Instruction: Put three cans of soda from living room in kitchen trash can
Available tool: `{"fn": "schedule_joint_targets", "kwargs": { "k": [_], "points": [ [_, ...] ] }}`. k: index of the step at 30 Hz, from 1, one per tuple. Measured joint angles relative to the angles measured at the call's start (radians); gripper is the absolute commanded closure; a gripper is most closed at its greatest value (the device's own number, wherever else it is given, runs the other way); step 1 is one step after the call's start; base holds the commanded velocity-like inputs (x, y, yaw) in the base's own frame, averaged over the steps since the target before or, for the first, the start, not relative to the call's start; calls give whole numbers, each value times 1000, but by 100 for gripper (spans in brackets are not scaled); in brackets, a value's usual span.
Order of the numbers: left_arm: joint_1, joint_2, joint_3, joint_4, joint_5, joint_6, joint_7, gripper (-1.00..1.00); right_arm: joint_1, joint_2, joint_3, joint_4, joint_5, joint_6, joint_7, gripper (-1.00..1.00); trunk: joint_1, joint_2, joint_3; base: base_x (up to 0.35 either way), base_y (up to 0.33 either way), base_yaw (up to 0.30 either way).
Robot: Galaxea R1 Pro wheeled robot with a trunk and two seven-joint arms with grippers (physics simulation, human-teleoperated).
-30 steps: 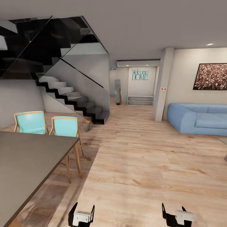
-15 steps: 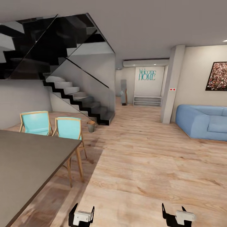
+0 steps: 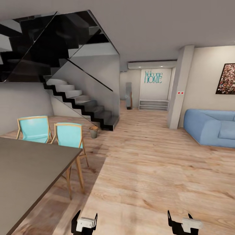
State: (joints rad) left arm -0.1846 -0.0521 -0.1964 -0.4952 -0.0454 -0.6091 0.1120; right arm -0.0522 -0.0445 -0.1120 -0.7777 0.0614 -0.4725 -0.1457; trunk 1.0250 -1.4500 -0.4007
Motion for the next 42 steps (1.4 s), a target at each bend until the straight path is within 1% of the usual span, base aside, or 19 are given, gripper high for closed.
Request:
{"fn": "schedule_joint_targets", "kwargs": {
  "k": [14,32,42],
  "points": [
    [-1,0,0,1,-1,0,0,-100,0,0,0,0,0,0,0,-100,0,0,-1,184,0,0],
    [-1,0,-1,1,-1,0,-1,-100,0,0,0,0,0,0,0,-100,0,0,-16,187,0,0],
    [-1,0,-2,2,-1,0,-1,-100,0,0,0,0,0,0,0,-100,0,0,-17,228,0,0]
  ]
}}
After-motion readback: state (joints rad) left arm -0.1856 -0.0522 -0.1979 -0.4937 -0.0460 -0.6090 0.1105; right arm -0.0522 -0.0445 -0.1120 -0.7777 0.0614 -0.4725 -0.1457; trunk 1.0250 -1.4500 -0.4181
